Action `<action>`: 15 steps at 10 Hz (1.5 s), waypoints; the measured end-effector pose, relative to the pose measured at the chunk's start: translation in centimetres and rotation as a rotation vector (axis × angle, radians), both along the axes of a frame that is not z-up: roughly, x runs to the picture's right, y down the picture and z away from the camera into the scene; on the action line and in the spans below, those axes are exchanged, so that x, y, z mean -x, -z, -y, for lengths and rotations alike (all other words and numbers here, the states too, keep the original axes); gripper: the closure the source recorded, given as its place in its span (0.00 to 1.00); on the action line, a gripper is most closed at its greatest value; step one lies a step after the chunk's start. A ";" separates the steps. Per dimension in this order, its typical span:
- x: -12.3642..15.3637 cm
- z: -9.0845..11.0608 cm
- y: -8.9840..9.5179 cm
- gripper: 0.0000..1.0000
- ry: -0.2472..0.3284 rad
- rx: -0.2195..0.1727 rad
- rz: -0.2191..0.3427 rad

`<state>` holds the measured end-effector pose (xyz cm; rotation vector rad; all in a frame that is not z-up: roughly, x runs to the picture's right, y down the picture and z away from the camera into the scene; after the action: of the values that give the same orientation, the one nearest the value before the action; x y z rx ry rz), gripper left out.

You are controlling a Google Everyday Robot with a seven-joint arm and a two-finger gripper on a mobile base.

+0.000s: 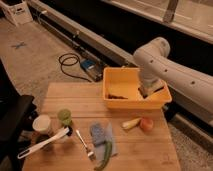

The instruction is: Place eraser in tray

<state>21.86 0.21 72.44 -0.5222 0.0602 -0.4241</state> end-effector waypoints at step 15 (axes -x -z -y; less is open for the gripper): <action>3.4 5.2 -13.3 1.00 -0.175 0.040 0.286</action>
<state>18.42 -4.97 85.70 -0.4968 -0.2679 -0.3254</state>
